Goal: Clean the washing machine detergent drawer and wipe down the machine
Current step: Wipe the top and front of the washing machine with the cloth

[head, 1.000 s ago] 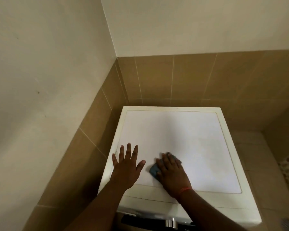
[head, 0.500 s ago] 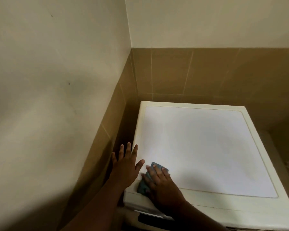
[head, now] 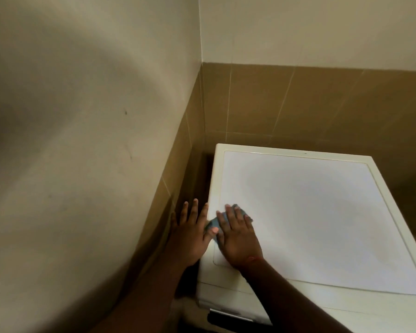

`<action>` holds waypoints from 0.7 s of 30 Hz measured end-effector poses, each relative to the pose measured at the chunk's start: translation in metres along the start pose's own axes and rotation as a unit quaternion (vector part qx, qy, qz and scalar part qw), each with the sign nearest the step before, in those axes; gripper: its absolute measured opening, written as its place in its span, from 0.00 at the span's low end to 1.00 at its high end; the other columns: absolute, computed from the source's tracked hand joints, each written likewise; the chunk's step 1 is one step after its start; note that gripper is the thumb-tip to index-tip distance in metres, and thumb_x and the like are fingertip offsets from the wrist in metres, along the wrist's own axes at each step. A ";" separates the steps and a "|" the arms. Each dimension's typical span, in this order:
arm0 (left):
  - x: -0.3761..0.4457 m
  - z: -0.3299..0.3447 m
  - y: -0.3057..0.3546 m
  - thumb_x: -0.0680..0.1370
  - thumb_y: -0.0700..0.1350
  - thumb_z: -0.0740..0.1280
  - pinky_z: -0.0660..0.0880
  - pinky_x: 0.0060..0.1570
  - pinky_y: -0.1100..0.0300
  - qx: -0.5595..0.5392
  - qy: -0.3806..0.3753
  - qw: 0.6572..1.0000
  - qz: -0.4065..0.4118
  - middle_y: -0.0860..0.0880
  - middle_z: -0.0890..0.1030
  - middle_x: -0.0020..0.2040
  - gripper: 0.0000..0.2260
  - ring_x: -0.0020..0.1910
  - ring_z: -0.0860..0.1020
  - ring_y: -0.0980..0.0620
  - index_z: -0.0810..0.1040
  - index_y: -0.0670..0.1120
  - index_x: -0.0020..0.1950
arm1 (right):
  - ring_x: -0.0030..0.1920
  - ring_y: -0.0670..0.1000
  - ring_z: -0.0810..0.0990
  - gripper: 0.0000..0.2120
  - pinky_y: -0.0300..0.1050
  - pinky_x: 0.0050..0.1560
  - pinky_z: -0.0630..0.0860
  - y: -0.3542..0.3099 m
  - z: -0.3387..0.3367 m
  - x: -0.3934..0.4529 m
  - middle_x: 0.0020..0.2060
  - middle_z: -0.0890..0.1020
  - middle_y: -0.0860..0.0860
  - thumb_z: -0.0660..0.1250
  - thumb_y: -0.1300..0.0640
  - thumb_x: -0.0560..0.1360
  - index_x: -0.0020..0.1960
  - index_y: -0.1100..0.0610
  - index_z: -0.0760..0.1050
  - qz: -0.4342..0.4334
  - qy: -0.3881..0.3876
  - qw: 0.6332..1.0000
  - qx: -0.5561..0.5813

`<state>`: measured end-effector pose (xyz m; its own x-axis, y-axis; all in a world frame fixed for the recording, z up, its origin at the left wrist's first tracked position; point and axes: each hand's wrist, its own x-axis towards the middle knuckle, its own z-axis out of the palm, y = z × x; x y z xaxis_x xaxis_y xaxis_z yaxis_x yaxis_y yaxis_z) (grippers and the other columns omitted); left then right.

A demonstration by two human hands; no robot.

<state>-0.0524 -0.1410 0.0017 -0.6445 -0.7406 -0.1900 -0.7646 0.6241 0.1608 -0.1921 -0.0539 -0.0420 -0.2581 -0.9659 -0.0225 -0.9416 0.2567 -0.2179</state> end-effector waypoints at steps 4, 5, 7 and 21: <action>0.002 0.005 -0.001 0.66 0.70 0.20 0.43 0.75 0.38 -0.007 0.002 1.000 -0.004 0.47 0.45 0.81 0.45 0.79 0.42 0.43 0.42 0.55 0.80 | 0.77 0.61 0.57 0.26 0.64 0.71 0.62 -0.010 0.008 -0.014 0.76 0.62 0.59 0.51 0.43 0.81 0.75 0.54 0.63 -0.084 -0.015 0.996 -0.006; 0.003 0.006 -0.001 0.66 0.70 0.19 0.43 0.75 0.38 -0.005 0.003 1.000 -0.003 0.47 0.45 0.81 0.46 0.79 0.43 0.43 0.43 0.55 0.80 | 0.77 0.60 0.57 0.26 0.63 0.72 0.62 0.001 0.005 -0.017 0.77 0.61 0.58 0.51 0.43 0.81 0.75 0.53 0.62 -0.115 -0.013 0.993 -0.024; 0.006 0.008 0.001 0.67 0.70 0.21 0.43 0.75 0.37 0.001 0.005 1.000 0.003 0.47 0.46 0.81 0.45 0.79 0.44 0.42 0.43 0.55 0.80 | 0.77 0.59 0.56 0.27 0.61 0.73 0.61 0.031 -0.005 -0.016 0.77 0.60 0.57 0.50 0.43 0.81 0.77 0.52 0.61 -0.059 -0.004 0.998 -0.027; 0.030 0.018 0.045 0.71 0.70 0.25 0.43 0.73 0.35 0.009 0.008 1.000 0.028 0.47 0.47 0.81 0.41 0.79 0.44 0.41 0.45 0.55 0.80 | 0.77 0.62 0.56 0.28 0.62 0.73 0.59 0.108 -0.015 -0.061 0.76 0.60 0.59 0.50 0.45 0.81 0.77 0.55 0.60 0.104 0.005 0.993 -0.047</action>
<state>-0.1066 -0.1306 -0.0137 -0.6862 -0.7082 -0.1660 -0.7274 0.6691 0.1526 -0.2814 0.0331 -0.0496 -0.4501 -0.8917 -0.0482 -0.8840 0.4526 -0.1169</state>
